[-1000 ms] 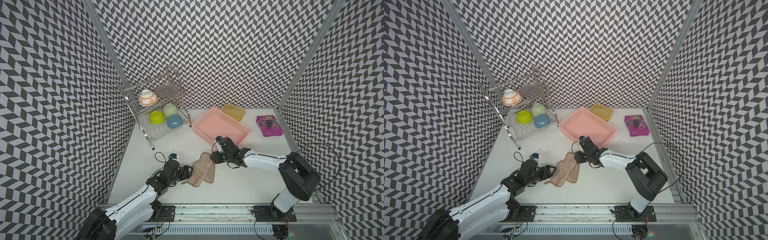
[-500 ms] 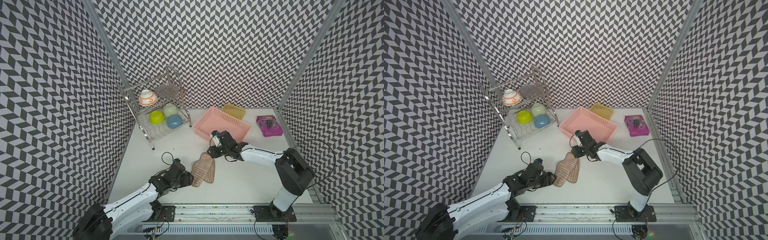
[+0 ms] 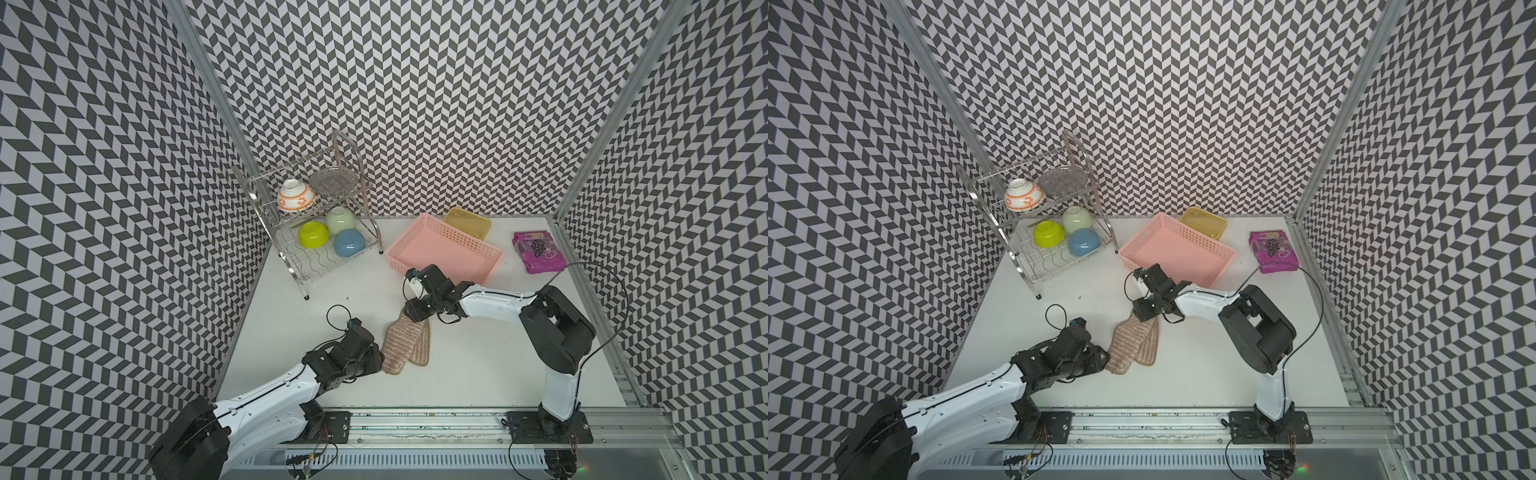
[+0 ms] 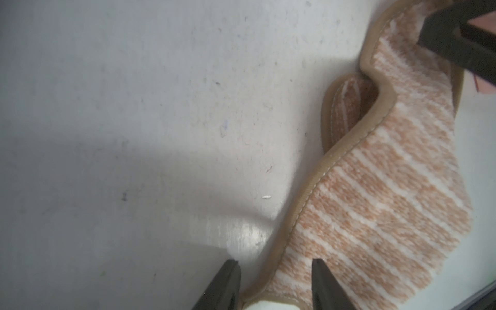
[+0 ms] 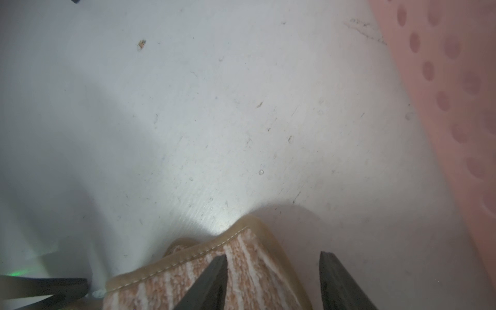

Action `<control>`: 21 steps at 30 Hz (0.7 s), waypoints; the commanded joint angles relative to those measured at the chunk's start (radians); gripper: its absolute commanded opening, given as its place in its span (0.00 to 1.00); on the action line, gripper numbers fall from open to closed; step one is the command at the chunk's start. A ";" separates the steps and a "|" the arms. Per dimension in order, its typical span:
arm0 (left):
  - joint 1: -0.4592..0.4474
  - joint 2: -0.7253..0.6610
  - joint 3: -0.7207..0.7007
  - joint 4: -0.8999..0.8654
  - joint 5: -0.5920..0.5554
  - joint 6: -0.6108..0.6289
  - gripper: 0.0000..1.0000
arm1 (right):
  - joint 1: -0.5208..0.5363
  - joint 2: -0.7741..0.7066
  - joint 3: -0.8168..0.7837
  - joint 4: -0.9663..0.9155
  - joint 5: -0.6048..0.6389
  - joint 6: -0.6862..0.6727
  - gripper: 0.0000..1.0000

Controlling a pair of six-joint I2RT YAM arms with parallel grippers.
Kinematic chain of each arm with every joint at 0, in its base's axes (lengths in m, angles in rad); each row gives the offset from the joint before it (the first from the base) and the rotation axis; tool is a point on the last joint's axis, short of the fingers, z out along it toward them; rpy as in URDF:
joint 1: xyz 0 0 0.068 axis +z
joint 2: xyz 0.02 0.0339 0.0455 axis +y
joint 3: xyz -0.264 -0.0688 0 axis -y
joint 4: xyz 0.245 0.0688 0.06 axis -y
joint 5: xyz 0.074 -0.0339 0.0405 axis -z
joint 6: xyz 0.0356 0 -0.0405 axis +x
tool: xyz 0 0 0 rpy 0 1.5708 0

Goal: Fold the square dishcloth
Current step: Flatten out the cleaning item at the center of the board.

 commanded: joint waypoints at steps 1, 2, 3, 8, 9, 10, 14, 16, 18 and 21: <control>-0.010 0.003 -0.009 -0.029 -0.005 -0.014 0.36 | 0.010 0.020 0.022 0.009 0.018 -0.013 0.57; -0.009 0.002 -0.009 -0.029 -0.007 -0.016 0.32 | 0.011 0.022 0.022 0.013 0.017 -0.013 0.57; -0.011 0.001 -0.009 -0.030 -0.007 -0.017 0.30 | 0.012 0.025 0.023 0.016 0.018 -0.013 0.57; -0.011 0.000 -0.002 -0.037 -0.013 -0.016 0.13 | 0.022 0.043 0.050 0.016 0.022 -0.023 0.58; -0.012 0.002 0.002 -0.039 -0.016 -0.015 0.10 | 0.027 0.048 0.058 0.014 0.027 -0.025 0.58; -0.012 0.002 0.005 -0.040 -0.019 -0.013 0.08 | 0.033 0.052 0.065 0.013 0.033 -0.029 0.59; -0.012 0.005 0.016 -0.051 -0.028 -0.011 0.00 | 0.048 0.075 0.092 0.002 0.054 -0.034 0.59; -0.012 0.001 0.018 -0.058 -0.033 -0.012 0.00 | 0.048 0.085 0.100 -0.005 0.069 -0.028 0.59; -0.012 -0.007 0.024 -0.073 -0.042 -0.013 0.00 | 0.049 0.091 0.102 -0.008 0.081 -0.024 0.58; -0.012 -0.029 0.030 -0.090 -0.060 -0.017 0.00 | 0.050 0.090 0.093 -0.001 0.074 -0.023 0.49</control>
